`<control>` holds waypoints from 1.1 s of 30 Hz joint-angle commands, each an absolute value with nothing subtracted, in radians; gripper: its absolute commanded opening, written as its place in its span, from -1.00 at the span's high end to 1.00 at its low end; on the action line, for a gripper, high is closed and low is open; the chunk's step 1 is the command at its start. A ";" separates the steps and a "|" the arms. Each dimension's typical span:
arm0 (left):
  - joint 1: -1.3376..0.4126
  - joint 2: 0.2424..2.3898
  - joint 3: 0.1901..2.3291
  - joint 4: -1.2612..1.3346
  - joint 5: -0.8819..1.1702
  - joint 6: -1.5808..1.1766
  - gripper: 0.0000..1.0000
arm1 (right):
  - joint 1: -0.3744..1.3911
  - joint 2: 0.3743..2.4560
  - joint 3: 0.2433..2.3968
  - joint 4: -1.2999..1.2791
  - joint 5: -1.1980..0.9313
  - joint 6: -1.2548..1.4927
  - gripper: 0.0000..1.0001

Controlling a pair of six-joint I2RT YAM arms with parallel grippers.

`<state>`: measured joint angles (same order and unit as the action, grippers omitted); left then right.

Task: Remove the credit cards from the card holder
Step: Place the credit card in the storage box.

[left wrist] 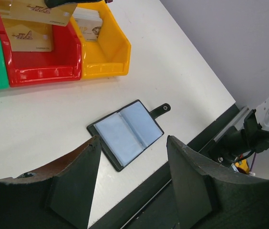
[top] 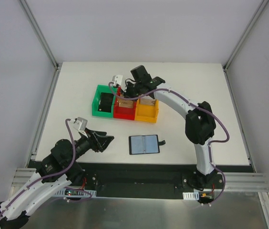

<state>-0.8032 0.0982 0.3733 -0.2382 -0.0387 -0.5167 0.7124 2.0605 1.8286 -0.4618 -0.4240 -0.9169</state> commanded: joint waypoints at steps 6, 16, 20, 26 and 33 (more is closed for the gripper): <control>-0.798 0.133 0.423 -0.236 -0.071 -0.476 -0.13 | 0.721 2.132 1.851 -0.380 -0.419 -0.997 0.99; -0.796 0.153 0.417 -0.236 -0.081 -0.474 -0.13 | 0.726 2.172 1.858 -0.385 -0.406 -1.063 0.99; -0.798 0.170 0.422 -0.236 -0.081 -0.472 -0.13 | 0.726 2.192 1.861 -0.382 -0.396 -1.063 0.99; -0.798 0.170 0.417 -0.236 -0.086 -0.474 -0.13 | 0.729 2.210 1.864 -0.370 -0.384 -1.057 0.99; -0.798 0.179 0.416 -0.236 -0.089 -0.474 -0.12 | 0.730 2.233 1.876 -0.370 -0.367 -1.051 0.99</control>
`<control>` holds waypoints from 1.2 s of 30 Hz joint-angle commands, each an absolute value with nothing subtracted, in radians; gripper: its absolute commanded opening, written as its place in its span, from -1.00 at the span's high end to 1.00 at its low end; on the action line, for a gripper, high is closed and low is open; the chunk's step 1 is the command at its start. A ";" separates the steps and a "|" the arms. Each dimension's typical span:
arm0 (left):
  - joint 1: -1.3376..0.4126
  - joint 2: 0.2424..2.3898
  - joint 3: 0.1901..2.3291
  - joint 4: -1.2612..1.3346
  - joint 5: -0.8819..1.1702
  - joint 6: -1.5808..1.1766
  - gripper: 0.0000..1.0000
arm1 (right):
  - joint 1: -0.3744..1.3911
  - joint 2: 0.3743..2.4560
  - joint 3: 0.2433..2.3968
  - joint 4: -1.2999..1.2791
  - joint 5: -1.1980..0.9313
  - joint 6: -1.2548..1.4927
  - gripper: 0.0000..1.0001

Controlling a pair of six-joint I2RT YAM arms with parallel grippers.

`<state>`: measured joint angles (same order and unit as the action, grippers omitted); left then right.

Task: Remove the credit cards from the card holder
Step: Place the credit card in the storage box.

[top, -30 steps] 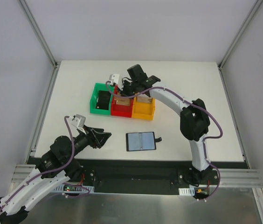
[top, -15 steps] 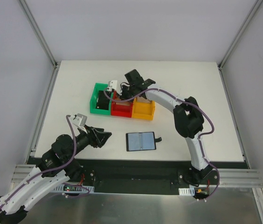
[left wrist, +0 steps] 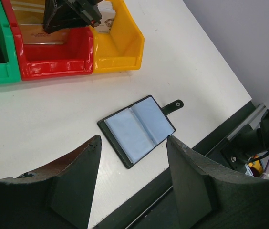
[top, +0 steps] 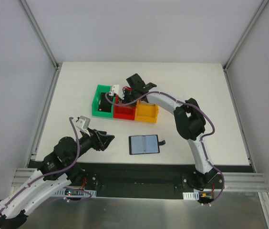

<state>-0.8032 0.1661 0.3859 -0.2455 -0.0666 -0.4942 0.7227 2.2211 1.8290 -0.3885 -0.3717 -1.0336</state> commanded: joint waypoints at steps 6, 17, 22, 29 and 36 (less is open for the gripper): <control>-0.798 0.186 0.420 -0.236 -0.090 -0.472 -0.13 | 0.732 2.250 1.881 -0.359 -0.365 -1.040 0.99; -0.798 0.186 0.417 -0.236 -0.095 -0.471 -0.12 | 0.729 2.264 1.878 -0.339 -0.339 -1.028 0.99; -0.798 0.189 0.419 -0.236 -0.094 -0.472 -0.12 | 0.727 2.260 1.876 -0.334 -0.327 -1.023 0.99; -0.796 0.189 0.420 -0.236 -0.095 -0.474 -0.13 | 0.729 2.249 1.870 -0.324 -0.308 -1.006 0.88; -0.798 0.187 0.419 -0.236 -0.091 -0.476 -0.13 | 0.729 2.230 1.861 -0.308 -0.281 -1.006 0.81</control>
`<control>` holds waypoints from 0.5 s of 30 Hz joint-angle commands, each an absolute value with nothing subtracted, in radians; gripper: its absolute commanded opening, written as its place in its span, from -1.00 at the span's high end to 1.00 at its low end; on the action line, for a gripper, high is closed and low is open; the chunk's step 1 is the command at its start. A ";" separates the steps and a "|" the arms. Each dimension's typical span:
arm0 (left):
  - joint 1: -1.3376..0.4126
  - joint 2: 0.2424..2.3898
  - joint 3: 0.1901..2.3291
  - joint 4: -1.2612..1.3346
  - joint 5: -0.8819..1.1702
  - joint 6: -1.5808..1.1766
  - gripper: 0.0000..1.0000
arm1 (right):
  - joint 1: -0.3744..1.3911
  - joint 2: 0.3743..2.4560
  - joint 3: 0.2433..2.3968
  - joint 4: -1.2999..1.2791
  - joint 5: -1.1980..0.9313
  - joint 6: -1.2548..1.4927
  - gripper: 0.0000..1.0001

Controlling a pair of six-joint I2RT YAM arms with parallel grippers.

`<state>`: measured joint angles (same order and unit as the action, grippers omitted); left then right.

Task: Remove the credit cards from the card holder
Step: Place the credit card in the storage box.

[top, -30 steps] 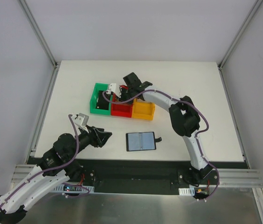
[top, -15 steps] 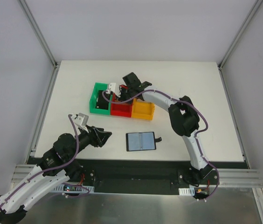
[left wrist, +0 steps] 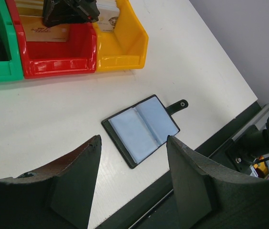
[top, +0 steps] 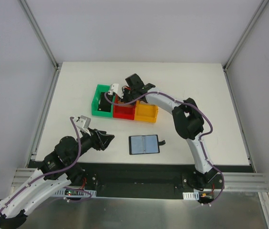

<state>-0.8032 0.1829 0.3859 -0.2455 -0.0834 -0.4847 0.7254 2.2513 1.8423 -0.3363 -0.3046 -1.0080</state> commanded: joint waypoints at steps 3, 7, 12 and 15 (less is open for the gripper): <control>-0.798 0.187 0.417 -0.236 -0.091 -0.477 -0.12 | 0.727 2.226 1.859 -0.302 -0.268 -1.000 0.78; -0.796 0.187 0.419 -0.236 -0.089 -0.477 -0.12 | 0.727 2.220 1.859 -0.295 -0.258 -0.993 0.71; -0.798 0.189 0.417 -0.236 -0.086 -0.477 -0.13 | 0.727 2.210 1.859 -0.285 -0.252 -0.985 0.60; -0.798 0.187 0.417 -0.236 -0.086 -0.477 -0.13 | 0.727 2.206 1.858 -0.279 -0.242 -0.979 0.56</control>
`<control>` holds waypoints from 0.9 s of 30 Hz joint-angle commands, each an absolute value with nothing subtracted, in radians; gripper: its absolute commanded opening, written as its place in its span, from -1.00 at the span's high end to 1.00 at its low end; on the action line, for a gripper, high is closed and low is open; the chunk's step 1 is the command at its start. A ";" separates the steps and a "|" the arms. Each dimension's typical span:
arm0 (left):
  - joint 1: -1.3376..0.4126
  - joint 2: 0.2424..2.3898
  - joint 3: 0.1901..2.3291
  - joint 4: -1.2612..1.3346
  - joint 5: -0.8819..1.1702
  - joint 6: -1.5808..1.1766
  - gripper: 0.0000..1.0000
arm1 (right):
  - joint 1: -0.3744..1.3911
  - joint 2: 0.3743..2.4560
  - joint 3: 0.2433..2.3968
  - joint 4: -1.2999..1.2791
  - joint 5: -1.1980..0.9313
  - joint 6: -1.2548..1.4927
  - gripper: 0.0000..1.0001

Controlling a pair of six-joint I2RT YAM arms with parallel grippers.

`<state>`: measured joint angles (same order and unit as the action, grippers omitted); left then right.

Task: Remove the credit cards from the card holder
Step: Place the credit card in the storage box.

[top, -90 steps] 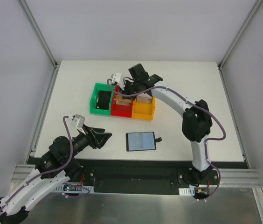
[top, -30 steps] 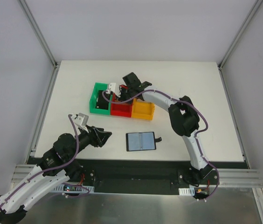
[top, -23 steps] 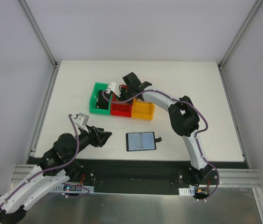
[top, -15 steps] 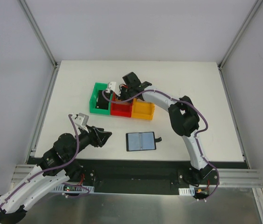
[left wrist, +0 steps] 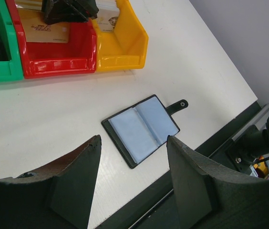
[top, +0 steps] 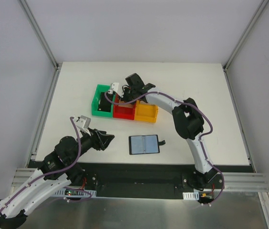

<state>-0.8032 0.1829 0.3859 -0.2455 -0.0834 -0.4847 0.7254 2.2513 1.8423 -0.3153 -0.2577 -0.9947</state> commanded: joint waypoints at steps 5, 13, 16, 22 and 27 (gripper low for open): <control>-0.798 0.186 0.417 -0.236 -0.084 -0.477 -0.13 | 0.727 2.178 1.844 -0.258 -0.226 -0.968 0.51; -0.798 0.178 0.419 -0.236 -0.083 -0.479 -0.13 | 0.726 2.111 1.847 -0.249 -0.184 -0.971 0.47; -0.798 0.176 0.419 -0.236 -0.083 -0.479 -0.14 | 0.719 2.062 1.835 -0.236 -0.167 -0.960 0.44; -0.798 0.190 0.417 -0.235 -0.092 -0.491 -0.15 | 0.715 1.875 1.751 -0.219 -0.098 -0.870 0.40; -0.798 0.259 0.408 -0.198 -0.092 -0.505 -0.15 | 0.750 1.588 1.432 -0.071 -0.092 -0.741 0.42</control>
<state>-0.8032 0.2031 0.3859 -0.2443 -0.0834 -0.4862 0.7200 1.8324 1.6348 -0.2131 -0.1165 -0.8627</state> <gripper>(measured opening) 0.575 0.288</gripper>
